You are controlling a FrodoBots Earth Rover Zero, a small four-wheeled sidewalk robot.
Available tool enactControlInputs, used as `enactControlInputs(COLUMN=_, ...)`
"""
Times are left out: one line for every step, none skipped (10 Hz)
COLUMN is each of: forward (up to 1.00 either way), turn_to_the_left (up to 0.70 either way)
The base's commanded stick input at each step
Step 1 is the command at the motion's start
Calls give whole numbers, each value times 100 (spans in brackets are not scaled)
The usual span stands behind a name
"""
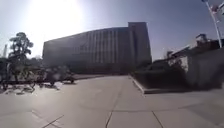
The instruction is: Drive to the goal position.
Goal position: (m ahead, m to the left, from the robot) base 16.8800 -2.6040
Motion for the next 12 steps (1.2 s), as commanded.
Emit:
enactControlInputs(forward=100, turn_to_the_left=0)
enactControlInputs(forward=100, turn_to_the_left=0)
enactControlInputs(forward=100, turn_to_the_left=0)
enactControlInputs(forward=100, turn_to_the_left=0)
enactControlInputs(forward=100, turn_to_the_left=1)
enactControlInputs(forward=100, turn_to_the_left=3)
enactControlInputs(forward=100, turn_to_the_left=8)
enactControlInputs(forward=100, turn_to_the_left=13)
enactControlInputs(forward=100, turn_to_the_left=16)
enactControlInputs(forward=100, turn_to_the_left=16)
enactControlInputs(forward=100, turn_to_the_left=8)
enactControlInputs(forward=100, turn_to_the_left=3)
